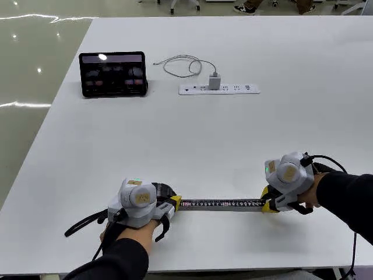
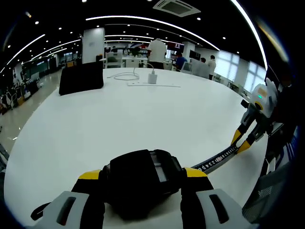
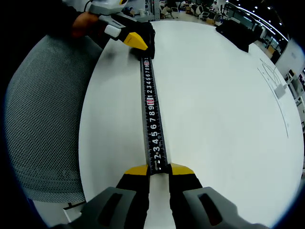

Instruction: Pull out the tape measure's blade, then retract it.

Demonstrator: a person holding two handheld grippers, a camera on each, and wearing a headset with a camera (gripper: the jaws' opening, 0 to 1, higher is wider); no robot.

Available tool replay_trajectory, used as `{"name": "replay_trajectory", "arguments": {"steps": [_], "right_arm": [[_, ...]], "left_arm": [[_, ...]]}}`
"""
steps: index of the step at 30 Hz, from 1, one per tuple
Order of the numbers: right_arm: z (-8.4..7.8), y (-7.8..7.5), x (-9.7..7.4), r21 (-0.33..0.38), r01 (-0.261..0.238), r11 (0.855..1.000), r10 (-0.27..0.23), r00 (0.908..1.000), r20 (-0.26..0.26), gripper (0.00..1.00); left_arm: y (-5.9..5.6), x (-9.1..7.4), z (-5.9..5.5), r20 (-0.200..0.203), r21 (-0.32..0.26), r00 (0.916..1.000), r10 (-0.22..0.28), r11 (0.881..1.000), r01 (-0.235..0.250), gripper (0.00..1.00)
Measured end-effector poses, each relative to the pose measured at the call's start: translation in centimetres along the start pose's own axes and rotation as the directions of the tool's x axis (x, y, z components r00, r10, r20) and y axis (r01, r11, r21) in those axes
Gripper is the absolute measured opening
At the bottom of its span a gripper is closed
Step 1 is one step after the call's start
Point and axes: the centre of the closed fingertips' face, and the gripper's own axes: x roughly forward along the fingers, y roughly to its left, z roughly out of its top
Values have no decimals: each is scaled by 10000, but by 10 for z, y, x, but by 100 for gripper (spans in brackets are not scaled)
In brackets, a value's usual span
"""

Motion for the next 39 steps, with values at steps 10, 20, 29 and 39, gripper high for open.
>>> {"name": "replay_trajectory", "arguments": {"steps": [10, 20, 29, 39], "right_arm": [[7, 1, 3, 38, -43, 10000, 42, 10000, 27, 11], [16, 2, 6, 2, -51, 10000, 51, 9999, 110, 11], [24, 2, 10, -3, -84, 10000, 84, 9997, 233, 11], [31, 3, 13, -10, -104, 9999, 104, 9992, 376, 11]], "left_arm": [[0, 0, 0, 16, 0, 10000, -3, 10000, 3, 61], [-1, 0, 0, 5, 2, 10000, -1, 10000, 1, 61], [0, 0, 0, 2, 9, 10000, -3, 10000, 3, 61], [-1, 0, 0, -5, 13, 10000, -9, 10000, 9, 61]]}}
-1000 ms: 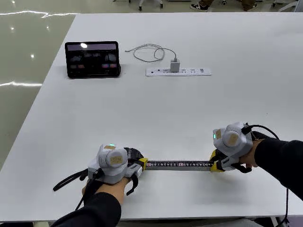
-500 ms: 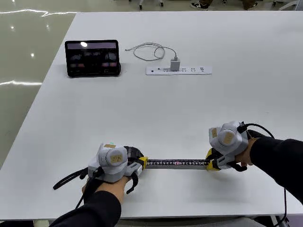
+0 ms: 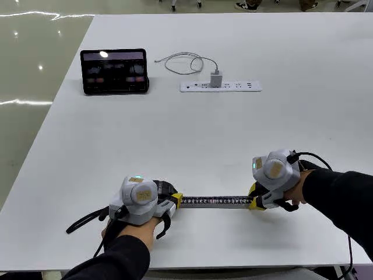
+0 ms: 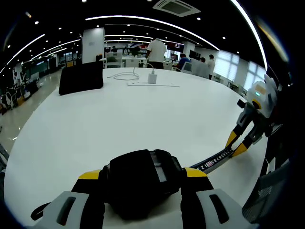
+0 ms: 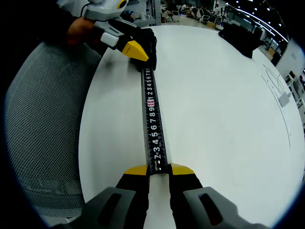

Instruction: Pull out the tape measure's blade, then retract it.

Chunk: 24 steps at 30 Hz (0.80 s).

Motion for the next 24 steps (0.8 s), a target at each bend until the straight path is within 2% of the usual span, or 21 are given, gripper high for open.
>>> {"name": "replay_trajectory", "arguments": {"steps": [7, 24], "right_arm": [[6, 2, 2, -198, 62, 9998, -61, 10000, 51, 11], [17, 2, 7, -97, -26, 9999, 28, 9998, 200, 11]], "left_arm": [[0, 0, 0, 46, -3, 10000, 10, 10000, -10, 61], [0, 1, 0, 4, -15, 10000, 4, 10000, -4, 61]]}}
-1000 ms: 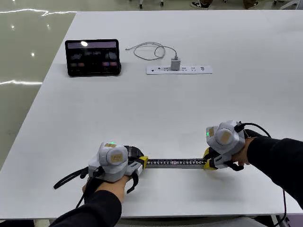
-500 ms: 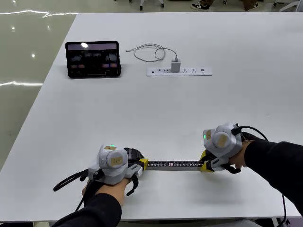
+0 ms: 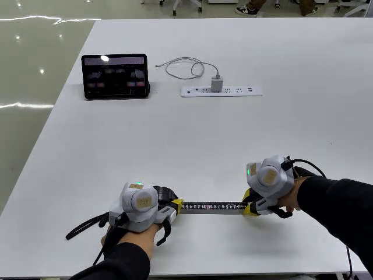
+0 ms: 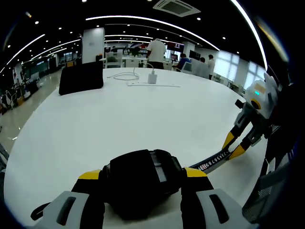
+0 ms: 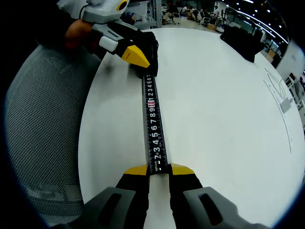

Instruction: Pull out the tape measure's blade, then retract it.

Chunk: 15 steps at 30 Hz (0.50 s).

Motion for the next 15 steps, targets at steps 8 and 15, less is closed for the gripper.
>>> {"name": "replay_trajectory", "arguments": {"steps": [8, 15], "right_arm": [[5, 1, 2, 27, -19, 10000, 19, 10000, 48, 11], [10, 1, 5, 43, -30, 10000, 30, 9999, 152, 11]], "left_arm": [[0, 0, 0, 1, -5, 10000, 0, 10000, 0, 61], [0, 0, 0, 8, -1, 10000, 6, 10000, -6, 61]]}}
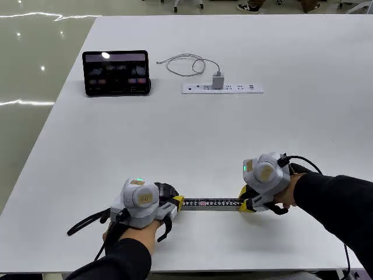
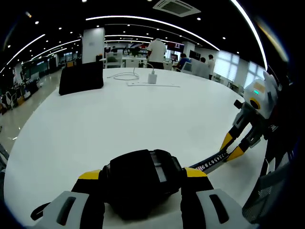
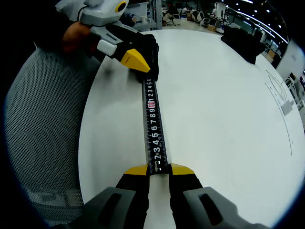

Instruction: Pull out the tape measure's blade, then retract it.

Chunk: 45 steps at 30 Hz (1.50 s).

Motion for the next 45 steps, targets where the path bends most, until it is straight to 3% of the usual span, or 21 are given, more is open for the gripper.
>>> {"name": "replay_trajectory", "arguments": {"steps": [45], "right_arm": [[26, 3, 15, -207, -38, 9998, 43, 9996, 276, 11]], "left_arm": [[0, 0, 0, -3, -27, 10000, -38, 10000, 38, 61]]}}
